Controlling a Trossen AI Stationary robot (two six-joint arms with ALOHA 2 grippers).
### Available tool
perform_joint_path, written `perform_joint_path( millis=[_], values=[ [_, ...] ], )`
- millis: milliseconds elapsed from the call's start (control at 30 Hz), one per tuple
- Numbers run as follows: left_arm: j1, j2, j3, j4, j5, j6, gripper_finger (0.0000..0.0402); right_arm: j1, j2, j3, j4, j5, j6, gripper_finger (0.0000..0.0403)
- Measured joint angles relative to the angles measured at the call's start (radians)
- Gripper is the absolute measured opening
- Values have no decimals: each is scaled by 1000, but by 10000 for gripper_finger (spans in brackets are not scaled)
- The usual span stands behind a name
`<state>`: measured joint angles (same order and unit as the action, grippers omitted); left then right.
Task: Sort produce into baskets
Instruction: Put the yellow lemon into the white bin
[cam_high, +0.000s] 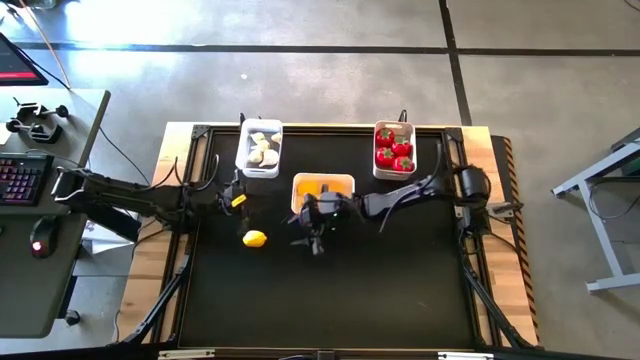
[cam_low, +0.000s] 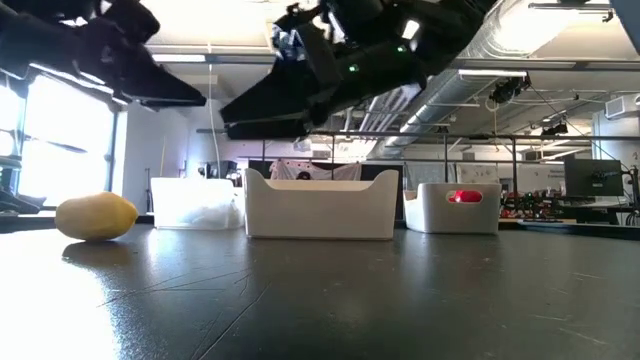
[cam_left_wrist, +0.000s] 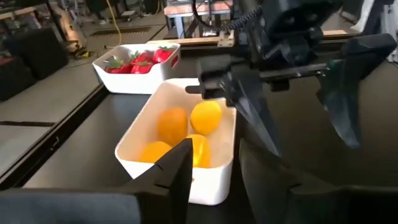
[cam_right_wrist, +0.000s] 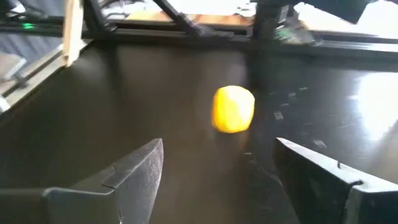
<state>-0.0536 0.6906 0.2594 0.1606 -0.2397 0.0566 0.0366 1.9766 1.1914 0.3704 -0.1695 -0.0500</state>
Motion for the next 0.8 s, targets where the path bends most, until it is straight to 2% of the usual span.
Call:
perform_joint_path(
  millis=[233, 400, 567, 800],
  values=[
    [-22, -51, -105, 94, -40, 6, 81, 32, 145, 168, -10, 12, 35, 295],
    [-22, -114, -117, 96, -45, 24, 52, 45, 256, 340, -62, 11, 35, 295],
    [-22, -190, -117, 80, -59, 43, 28, 42, 364, 514, -189, 11, 36, 295],
    [-21, -286, -117, 14, -63, 53, 11, 43, 461, 658, -219, 13, 16, 295]
  ],
)
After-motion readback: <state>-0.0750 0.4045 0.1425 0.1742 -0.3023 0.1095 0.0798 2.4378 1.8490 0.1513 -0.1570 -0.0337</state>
